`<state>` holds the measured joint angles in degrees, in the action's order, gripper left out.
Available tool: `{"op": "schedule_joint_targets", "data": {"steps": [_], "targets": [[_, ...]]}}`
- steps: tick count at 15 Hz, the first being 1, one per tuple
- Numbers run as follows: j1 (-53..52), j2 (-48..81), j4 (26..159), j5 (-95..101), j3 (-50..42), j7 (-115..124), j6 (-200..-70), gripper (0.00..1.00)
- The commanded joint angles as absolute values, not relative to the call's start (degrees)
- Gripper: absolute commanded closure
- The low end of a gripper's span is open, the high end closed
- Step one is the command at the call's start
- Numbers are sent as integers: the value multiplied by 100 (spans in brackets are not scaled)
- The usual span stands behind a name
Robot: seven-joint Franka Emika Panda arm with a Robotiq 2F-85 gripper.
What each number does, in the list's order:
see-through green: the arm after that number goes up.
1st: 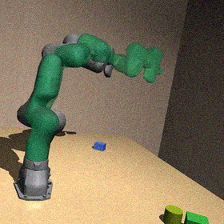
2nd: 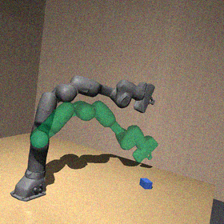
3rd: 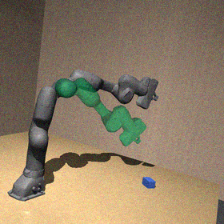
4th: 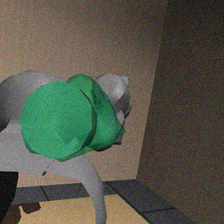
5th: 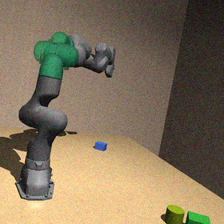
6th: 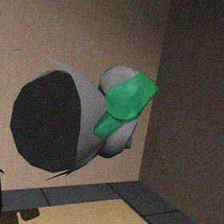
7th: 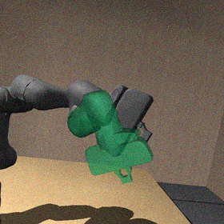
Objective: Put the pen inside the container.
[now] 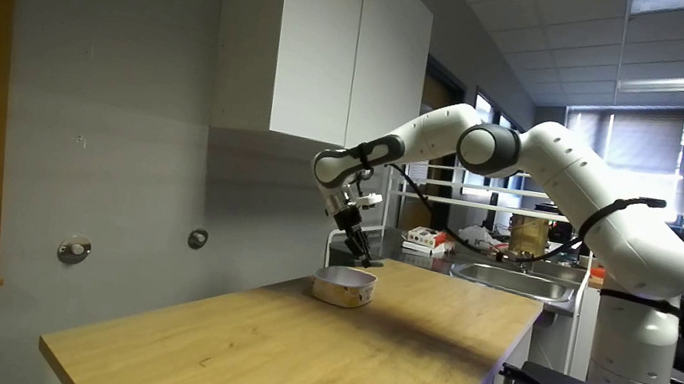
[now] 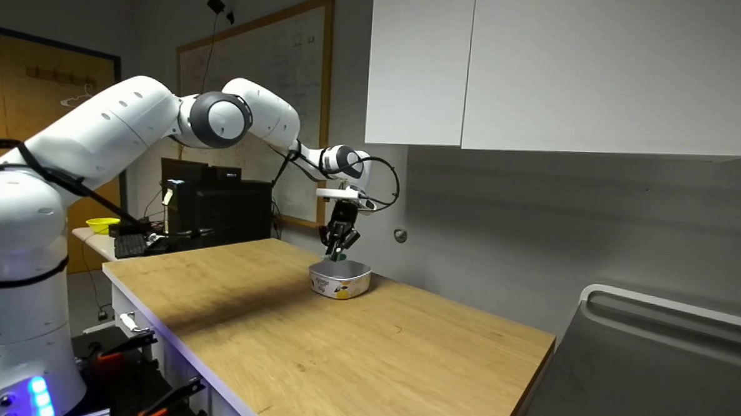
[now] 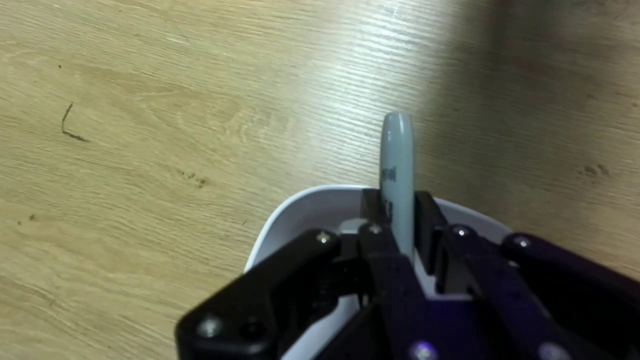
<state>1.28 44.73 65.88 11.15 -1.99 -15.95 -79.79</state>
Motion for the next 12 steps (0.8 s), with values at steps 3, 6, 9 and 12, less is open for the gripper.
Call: {"op": "schedule_joint_targets", "data": {"steps": [3,6,9,12], "targets": [[155,4955,5902,1234,-153,-1743,-7556,50],[181,5030,5790,1230,-159,-1759,-7458,27],[232,5066,5726,1227,-175,-1766,-7373,5],[308,5012,5755,1211,-193,-1759,-7346,0]]}}
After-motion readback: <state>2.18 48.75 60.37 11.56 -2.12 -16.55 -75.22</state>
